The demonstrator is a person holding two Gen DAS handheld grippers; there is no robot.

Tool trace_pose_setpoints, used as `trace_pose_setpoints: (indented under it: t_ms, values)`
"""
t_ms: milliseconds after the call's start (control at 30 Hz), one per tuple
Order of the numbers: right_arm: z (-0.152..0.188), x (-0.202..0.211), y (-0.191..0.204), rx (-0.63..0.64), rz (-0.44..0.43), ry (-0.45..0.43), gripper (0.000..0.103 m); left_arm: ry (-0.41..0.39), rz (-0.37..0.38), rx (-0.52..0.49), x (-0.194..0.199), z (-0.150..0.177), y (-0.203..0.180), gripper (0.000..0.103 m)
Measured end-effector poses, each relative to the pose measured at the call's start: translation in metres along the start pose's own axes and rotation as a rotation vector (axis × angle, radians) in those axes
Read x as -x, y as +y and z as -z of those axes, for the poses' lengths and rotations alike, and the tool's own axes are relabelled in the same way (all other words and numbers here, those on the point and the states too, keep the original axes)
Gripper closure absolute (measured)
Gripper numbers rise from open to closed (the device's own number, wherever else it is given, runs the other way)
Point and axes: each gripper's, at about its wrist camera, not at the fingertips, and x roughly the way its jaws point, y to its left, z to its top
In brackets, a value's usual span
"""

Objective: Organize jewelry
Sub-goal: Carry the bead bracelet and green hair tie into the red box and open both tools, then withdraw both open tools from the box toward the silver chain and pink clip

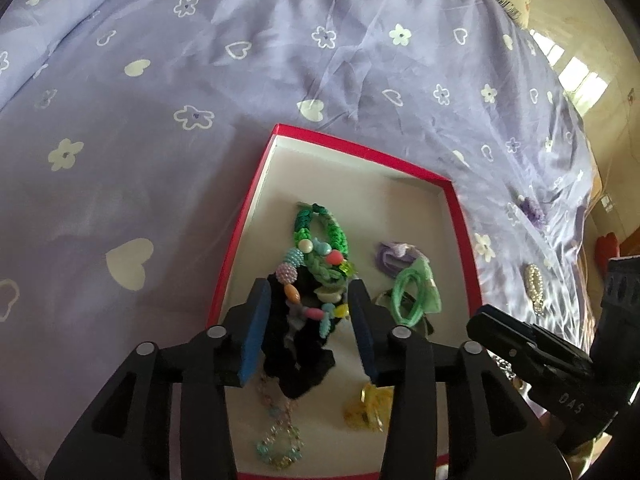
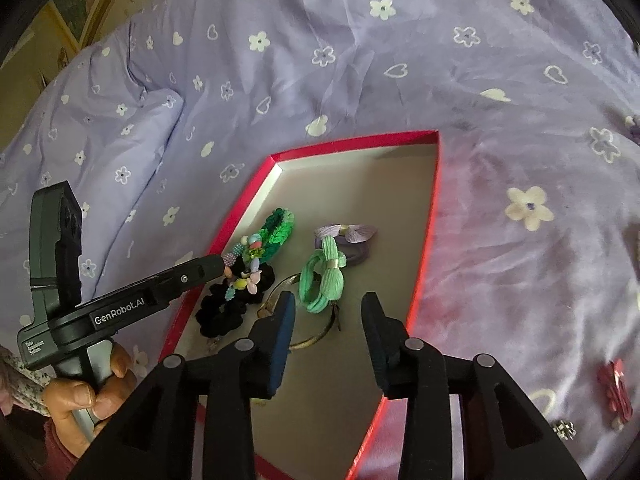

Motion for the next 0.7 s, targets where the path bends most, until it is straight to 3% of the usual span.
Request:
trace_pose_setpoints:
  t_ms: [200,700]
  values:
    - [0.01,0.023,-0.012,-0.025,0.004,-0.026,0.058,-0.007,0.019,-0.002,0.011,0.007,-0.009,0.06]
    - [0.051,0.088,-0.068,-0.118,0.072,-0.092,0.057,0.021,0.083,-0.084,0.026,0.037,-0.055,0.057]
